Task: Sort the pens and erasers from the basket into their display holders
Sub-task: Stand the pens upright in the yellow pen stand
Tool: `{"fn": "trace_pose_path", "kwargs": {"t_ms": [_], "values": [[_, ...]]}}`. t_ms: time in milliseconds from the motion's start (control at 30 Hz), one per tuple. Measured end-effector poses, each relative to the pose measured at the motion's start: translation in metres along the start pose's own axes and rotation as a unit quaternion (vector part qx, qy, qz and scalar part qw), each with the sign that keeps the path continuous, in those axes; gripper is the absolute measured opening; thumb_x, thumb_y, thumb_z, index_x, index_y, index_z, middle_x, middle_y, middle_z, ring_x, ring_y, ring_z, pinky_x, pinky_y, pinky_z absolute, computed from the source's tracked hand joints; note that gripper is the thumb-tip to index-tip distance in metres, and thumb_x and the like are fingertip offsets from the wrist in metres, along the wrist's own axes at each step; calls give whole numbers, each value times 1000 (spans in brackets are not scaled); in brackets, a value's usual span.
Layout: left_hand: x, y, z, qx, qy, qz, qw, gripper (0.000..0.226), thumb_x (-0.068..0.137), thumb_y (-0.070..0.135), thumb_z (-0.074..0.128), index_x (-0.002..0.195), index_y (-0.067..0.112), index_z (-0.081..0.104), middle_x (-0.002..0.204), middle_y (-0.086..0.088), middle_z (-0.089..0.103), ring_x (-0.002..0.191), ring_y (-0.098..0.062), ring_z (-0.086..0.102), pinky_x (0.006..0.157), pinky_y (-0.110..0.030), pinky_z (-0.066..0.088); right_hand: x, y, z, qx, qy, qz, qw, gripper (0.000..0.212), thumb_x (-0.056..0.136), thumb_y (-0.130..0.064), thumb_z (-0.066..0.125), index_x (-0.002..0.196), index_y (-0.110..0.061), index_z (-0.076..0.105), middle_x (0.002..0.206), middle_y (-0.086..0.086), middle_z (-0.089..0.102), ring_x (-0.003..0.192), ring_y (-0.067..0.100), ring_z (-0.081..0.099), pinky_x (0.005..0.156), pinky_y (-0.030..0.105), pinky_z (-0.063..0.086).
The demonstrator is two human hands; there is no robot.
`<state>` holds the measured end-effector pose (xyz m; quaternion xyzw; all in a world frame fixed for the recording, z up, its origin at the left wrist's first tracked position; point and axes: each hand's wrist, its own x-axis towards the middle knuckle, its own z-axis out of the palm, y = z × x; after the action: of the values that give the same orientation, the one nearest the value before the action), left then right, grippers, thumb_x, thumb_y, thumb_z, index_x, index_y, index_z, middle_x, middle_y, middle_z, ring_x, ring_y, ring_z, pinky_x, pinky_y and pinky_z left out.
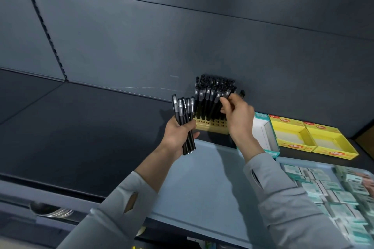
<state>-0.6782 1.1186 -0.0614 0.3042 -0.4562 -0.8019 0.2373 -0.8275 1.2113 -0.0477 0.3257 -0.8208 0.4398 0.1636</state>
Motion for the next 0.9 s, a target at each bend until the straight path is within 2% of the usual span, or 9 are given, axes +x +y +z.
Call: {"fn": "trace_pose_path", "kwargs": {"t_ms": [100, 267, 433, 533, 600, 700, 833, 900], "values": [[-1, 0, 2, -27, -13, 1, 1000, 15, 91, 2, 62, 102, 10, 57, 94, -8, 61, 86, -20, 64, 83, -37, 58, 3, -1, 0, -29, -8, -12, 999, 29, 98, -36, 56, 83, -10, 59, 66, 6, 69, 64, 25, 68, 66, 40, 55], [-1, -3, 7, -46, -28, 17, 998, 19, 93, 0, 59, 110, 8, 58, 92, -7, 63, 79, -16, 65, 78, -33, 59, -1, 0, 3, -67, -13, -31, 997, 29, 99, -34, 52, 87, -9, 57, 70, 13, 68, 67, 35, 67, 64, 43, 54], [0, -5, 11, -37, -40, 30, 998, 28, 94, 1, 57, 122, -1, 55, 95, -11, 63, 77, -17, 67, 74, -28, 60, 0, 0, 4, -58, -86, -1, 995, 22, 99, -21, 52, 78, -18, 48, 75, 17, 67, 76, 38, 67, 69, 43, 53], [-1, -6, 13, -32, -42, 34, 998, 27, 95, 1, 57, 122, 0, 56, 98, -13, 64, 77, -17, 68, 75, -28, 60, 1, 1, 1, -77, -93, 21, 992, 28, 97, -31, 56, 76, -12, 57, 77, 16, 68, 77, 40, 65, 70, 43, 52], [-2, -8, 14, -23, -41, 36, 998, 26, 95, 2, 58, 120, 1, 56, 98, -12, 65, 79, -18, 69, 76, -28, 60, -3, 1, -3, -104, -54, 24, 993, 37, 95, -47, 56, 80, -15, 67, 74, 10, 70, 75, 37, 63, 68, 40, 51], [-1, -10, 16, -6, -40, 42, 998, 24, 94, 3, 59, 118, 2, 57, 97, -12, 66, 84, -21, 69, 79, -30, 59, -13, -8, -8, -44, -23, 19, 999, 50, 95, -58, 48, 74, -15, 63, 65, 1, 66, 66, 28, 62, 63, 37, 49], [0, -14, 18, 28, -45, 47, 997, 23, 93, 4, 61, 116, 3, 59, 103, -13, 70, 92, -24, 71, 81, -32, 59, -24, -24, -6, 74, -91, 10, 993, 31, 90, -46, 64, 75, -19, 62, 65, -9, 61, 62, 4, 55, 62, 24, 45], [0, -15, 19, 47, -37, 50, 997, 22, 93, 6, 62, 115, 5, 61, 106, -11, 70, 96, -23, 70, 82, -33, 58, -22, -23, -5, 97, -101, 22, 990, 27, 89, -38, 67, 73, -18, 59, 64, -9, 59, 61, 5, 53, 62, 24, 45]]}}
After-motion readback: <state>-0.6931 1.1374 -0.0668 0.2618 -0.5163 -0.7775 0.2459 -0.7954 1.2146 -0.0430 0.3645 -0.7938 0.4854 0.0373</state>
